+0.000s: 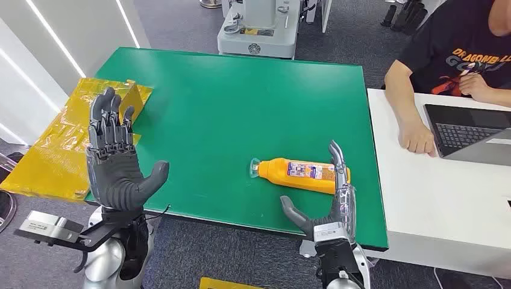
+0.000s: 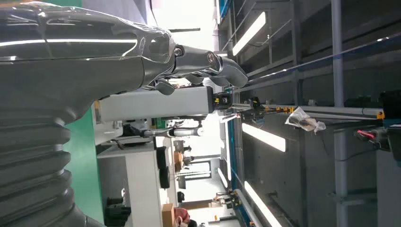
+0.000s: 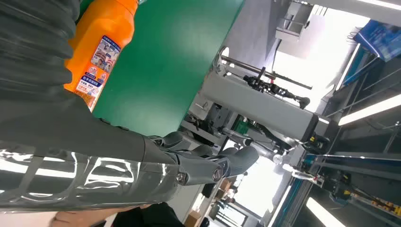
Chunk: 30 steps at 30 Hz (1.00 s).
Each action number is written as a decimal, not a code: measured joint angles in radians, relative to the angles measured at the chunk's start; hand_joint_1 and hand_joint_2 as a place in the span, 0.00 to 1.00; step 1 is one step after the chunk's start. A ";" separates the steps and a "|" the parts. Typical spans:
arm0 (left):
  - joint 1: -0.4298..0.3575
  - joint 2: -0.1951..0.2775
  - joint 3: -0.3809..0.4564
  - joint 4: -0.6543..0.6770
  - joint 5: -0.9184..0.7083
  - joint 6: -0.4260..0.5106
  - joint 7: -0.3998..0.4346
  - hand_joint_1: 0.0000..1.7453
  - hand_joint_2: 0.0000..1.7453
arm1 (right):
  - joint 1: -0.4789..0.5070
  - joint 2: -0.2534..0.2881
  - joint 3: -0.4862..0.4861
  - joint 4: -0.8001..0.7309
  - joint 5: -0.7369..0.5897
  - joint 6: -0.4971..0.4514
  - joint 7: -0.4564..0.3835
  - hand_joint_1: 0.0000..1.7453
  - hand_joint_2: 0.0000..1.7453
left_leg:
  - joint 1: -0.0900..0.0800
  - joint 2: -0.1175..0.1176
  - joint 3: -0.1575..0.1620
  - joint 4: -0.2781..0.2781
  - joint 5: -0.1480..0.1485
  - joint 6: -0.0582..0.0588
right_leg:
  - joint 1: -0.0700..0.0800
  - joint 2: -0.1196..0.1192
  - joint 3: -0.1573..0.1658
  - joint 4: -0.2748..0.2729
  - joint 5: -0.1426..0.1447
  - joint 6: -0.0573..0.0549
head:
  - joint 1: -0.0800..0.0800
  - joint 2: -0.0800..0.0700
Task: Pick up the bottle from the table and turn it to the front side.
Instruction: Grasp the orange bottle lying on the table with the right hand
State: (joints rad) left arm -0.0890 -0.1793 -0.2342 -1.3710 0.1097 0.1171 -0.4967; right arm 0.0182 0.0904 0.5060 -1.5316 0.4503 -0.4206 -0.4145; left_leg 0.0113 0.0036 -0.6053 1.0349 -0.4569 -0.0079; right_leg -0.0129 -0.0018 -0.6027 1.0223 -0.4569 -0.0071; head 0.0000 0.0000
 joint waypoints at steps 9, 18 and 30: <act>-0.013 -0.001 0.000 0.004 0.002 -0.028 0.012 0.00 1.00 | -0.040 -0.022 0.000 -0.002 0.256 0.180 0.199 0.00 1.00 | 0.000 0.000 0.000 0.000 0.000 0.000 | 0.000 0.000 0.000 0.000 0.000 0.000 | 0.000 0.000; -0.023 -0.011 -0.002 0.026 0.001 -0.049 0.000 0.00 1.00 | -0.227 -0.129 0.017 0.065 0.439 0.348 0.264 0.00 1.00 | 0.000 0.001 0.000 0.002 0.000 0.000 | 0.000 0.001 0.000 0.000 0.001 0.000 | 0.000 0.000; -0.044 -0.016 -0.037 0.059 0.013 -0.076 -0.003 0.00 1.00 | -0.621 -0.280 0.143 0.446 0.453 0.592 0.354 0.00 1.00 | 0.000 -0.001 0.000 0.003 0.002 0.002 | 0.000 -0.001 0.001 0.000 0.003 0.002 | 0.000 0.000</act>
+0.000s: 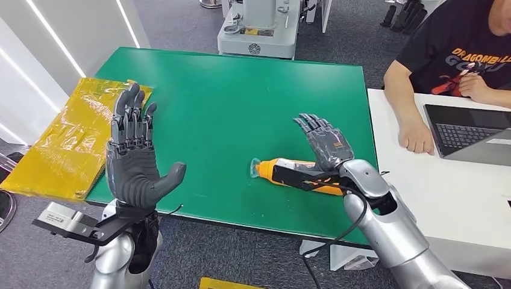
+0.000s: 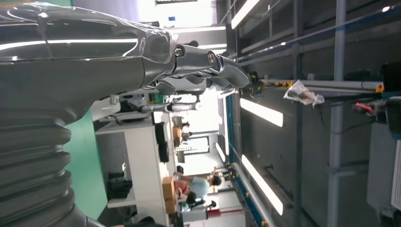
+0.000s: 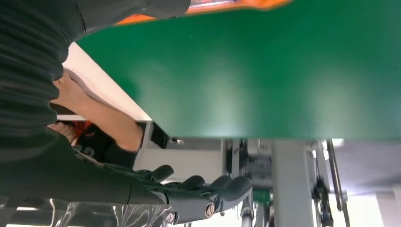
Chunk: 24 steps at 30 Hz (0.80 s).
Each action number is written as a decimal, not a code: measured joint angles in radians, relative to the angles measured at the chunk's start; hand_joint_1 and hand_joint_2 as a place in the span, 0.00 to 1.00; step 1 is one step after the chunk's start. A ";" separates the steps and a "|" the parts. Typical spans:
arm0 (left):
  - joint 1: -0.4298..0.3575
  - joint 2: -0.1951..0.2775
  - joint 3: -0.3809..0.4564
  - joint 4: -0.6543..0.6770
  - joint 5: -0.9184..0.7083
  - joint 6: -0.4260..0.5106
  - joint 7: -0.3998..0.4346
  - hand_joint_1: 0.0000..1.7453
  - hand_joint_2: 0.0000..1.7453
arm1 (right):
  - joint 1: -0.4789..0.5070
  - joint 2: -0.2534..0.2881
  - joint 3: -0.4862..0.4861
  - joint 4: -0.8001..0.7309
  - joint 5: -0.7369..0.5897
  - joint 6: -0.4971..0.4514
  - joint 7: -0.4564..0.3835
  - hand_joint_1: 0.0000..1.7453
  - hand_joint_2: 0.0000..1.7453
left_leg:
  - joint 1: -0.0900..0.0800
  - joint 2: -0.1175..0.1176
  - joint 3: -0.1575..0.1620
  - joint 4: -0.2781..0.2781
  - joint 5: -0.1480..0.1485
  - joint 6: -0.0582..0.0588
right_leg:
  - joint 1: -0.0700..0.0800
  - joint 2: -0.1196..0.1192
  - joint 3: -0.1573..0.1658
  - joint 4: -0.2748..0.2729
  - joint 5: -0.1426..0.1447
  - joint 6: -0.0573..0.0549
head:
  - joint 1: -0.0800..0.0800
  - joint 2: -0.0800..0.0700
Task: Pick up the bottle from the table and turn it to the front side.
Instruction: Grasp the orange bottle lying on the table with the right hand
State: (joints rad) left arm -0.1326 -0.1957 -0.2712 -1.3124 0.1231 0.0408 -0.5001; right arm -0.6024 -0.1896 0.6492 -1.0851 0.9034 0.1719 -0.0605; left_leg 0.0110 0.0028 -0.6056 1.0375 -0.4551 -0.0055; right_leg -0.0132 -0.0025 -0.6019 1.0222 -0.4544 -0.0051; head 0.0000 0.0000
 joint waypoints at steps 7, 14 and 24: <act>-0.023 0.002 -0.025 0.037 0.029 -0.016 -0.001 0.00 1.00 | -0.094 -0.043 0.061 0.231 -0.151 0.096 -0.047 0.00 1.00 | 0.000 -0.002 -0.001 0.000 0.000 0.000 | 0.000 -0.001 0.000 0.000 0.000 0.000 | 0.000 0.000; -0.031 0.014 -0.035 0.063 0.047 -0.002 -0.007 0.00 1.00 | -0.099 -0.048 0.117 0.381 -0.187 0.090 -0.057 0.00 1.00 | 0.000 -0.002 -0.001 0.000 0.000 0.000 | 0.000 -0.001 0.000 0.000 0.000 0.000 | 0.000 0.000; -0.033 0.021 -0.043 0.090 0.055 0.004 -0.015 0.00 1.00 | -0.101 -0.051 0.175 0.485 -0.185 0.055 -0.057 0.00 1.00 | 0.000 -0.001 0.000 0.000 0.000 0.000 | 0.000 -0.001 0.000 0.000 0.000 0.000 | 0.000 0.000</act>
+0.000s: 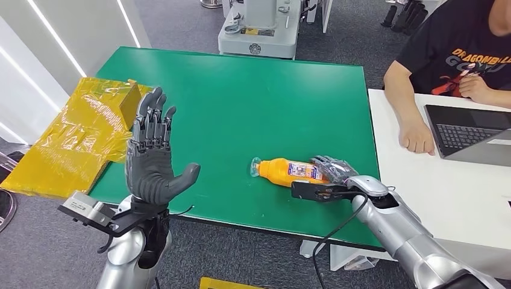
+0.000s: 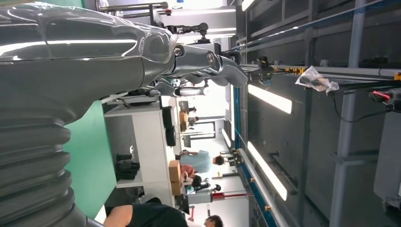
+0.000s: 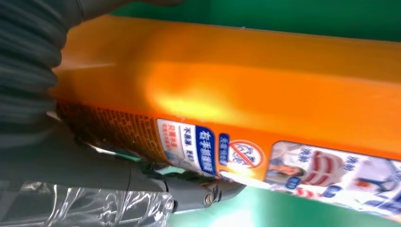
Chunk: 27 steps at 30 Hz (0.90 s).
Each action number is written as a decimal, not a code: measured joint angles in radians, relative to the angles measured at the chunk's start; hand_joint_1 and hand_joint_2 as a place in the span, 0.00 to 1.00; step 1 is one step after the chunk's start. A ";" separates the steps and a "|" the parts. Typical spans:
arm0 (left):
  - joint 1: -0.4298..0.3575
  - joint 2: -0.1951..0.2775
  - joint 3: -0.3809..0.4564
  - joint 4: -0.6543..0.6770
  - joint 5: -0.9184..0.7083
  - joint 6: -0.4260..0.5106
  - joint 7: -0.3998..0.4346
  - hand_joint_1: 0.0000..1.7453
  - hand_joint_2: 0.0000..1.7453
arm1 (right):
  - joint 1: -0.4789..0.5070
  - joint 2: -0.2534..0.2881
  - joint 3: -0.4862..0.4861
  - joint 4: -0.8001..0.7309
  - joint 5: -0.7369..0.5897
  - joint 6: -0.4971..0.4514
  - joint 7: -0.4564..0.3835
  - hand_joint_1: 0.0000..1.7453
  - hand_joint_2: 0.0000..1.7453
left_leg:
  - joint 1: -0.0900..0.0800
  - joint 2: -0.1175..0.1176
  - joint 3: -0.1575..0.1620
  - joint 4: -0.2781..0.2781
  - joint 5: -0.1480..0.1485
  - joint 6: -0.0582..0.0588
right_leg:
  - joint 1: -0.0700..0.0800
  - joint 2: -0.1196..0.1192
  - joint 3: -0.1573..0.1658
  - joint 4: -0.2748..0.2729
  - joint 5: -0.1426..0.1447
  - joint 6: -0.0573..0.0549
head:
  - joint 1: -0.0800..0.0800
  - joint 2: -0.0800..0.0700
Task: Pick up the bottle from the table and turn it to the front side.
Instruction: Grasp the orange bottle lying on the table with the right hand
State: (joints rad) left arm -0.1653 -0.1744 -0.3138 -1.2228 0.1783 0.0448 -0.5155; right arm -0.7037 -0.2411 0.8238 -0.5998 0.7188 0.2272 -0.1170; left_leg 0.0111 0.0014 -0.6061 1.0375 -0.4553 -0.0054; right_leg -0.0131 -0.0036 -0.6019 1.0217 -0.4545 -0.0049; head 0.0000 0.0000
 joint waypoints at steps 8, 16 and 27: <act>0.002 0.003 -0.001 0.002 -0.008 -0.003 0.011 0.00 1.00 | 0.013 -0.021 0.010 -0.001 0.006 -0.008 0.059 0.00 1.00 | 0.000 0.000 0.002 0.000 0.000 0.000 | 0.000 0.000 0.003 -0.001 0.000 0.000 | 0.000 0.000; 0.007 0.002 -0.001 0.002 -0.018 -0.010 0.017 0.00 1.00 | 0.041 -0.051 0.010 -0.061 0.041 -0.012 0.119 0.00 1.00 | 0.000 0.000 0.003 0.001 0.000 0.000 | 0.000 0.000 0.004 -0.002 0.000 0.001 | 0.000 0.000; 0.007 0.002 -0.001 0.002 -0.024 -0.018 0.018 0.00 1.00 | 0.080 -0.079 0.005 -0.114 0.058 -0.037 0.123 1.00 1.00 | 0.000 0.000 0.003 0.001 0.000 0.000 | 0.000 0.000 0.005 -0.002 0.000 0.001 | 0.000 0.000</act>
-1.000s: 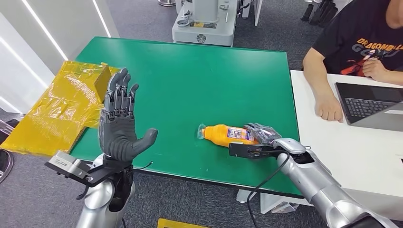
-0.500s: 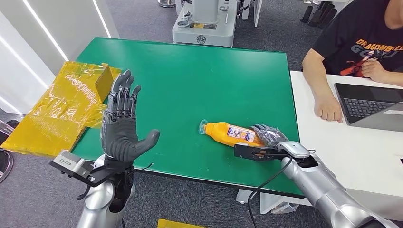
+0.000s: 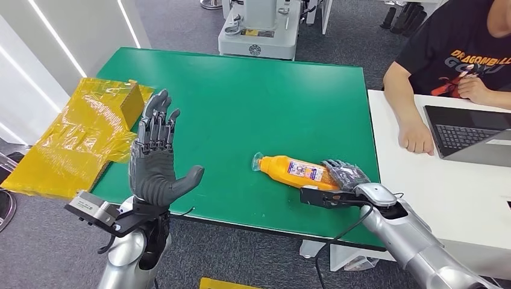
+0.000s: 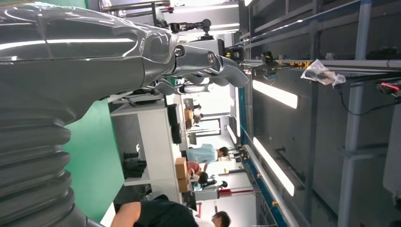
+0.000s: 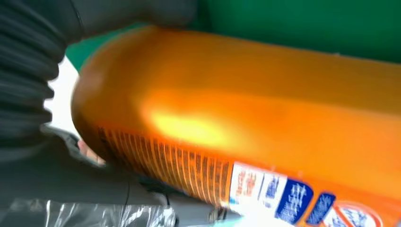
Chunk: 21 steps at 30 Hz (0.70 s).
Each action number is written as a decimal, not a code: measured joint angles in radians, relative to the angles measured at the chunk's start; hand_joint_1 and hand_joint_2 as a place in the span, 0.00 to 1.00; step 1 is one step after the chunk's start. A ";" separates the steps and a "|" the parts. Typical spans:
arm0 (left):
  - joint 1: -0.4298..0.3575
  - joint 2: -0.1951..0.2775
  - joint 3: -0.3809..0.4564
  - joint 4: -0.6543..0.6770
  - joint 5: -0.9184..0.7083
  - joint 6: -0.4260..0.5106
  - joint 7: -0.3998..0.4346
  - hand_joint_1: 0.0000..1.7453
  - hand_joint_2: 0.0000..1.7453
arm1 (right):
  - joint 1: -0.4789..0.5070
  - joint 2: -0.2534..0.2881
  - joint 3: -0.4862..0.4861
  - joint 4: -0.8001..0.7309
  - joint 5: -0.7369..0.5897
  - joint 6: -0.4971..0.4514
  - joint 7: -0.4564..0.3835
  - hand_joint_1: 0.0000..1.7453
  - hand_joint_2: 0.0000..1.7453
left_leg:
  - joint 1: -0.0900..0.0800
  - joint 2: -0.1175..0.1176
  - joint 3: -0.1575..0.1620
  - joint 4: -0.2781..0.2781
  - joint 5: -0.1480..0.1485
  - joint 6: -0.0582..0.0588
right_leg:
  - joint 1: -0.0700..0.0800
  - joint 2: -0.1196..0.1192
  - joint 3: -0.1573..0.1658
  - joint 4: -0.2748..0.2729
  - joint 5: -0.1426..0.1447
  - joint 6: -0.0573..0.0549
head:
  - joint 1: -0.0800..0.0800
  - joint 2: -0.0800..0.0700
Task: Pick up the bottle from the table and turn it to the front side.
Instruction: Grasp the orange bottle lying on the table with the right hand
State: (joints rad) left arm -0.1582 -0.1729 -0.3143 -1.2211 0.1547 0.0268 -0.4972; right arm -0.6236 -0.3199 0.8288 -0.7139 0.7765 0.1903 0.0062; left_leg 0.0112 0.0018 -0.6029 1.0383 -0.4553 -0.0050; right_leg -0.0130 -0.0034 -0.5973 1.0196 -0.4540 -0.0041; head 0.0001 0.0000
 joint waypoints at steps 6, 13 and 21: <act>0.002 -0.001 0.000 0.000 -0.003 -0.009 -0.002 0.00 1.00 | 0.067 -0.018 -0.036 -0.063 0.015 -0.067 -0.004 1.00 1.00 | 0.000 0.000 0.001 0.000 0.000 0.000 | 0.000 0.000 0.001 0.000 0.000 0.000 | 0.000 0.000; 0.005 -0.001 0.000 0.000 -0.008 -0.008 -0.008 0.00 1.00 | 0.095 -0.016 -0.067 -0.073 0.042 -0.145 -0.050 1.00 1.00 | 0.000 0.000 0.000 0.000 0.000 0.000 | 0.000 0.000 0.000 0.000 0.000 0.000 | 0.000 0.000; 0.008 -0.001 0.000 0.001 -0.009 0.005 -0.026 0.00 1.00 | 0.152 0.041 -0.117 -0.129 0.020 -0.340 -0.130 1.00 1.00 | 0.000 0.000 -0.002 -0.001 0.000 0.000 | 0.000 0.000 -0.002 0.001 0.000 0.000 | 0.000 0.000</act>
State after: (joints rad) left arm -0.1498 -0.1743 -0.3140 -1.2203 0.1460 0.0320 -0.5236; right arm -0.4715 -0.2792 0.7119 -0.8426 0.7967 -0.1493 -0.1237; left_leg 0.0112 0.0013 -0.6053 1.0376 -0.4552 -0.0047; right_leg -0.0129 -0.0037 -0.5993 1.0202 -0.4539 -0.0037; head 0.0000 0.0000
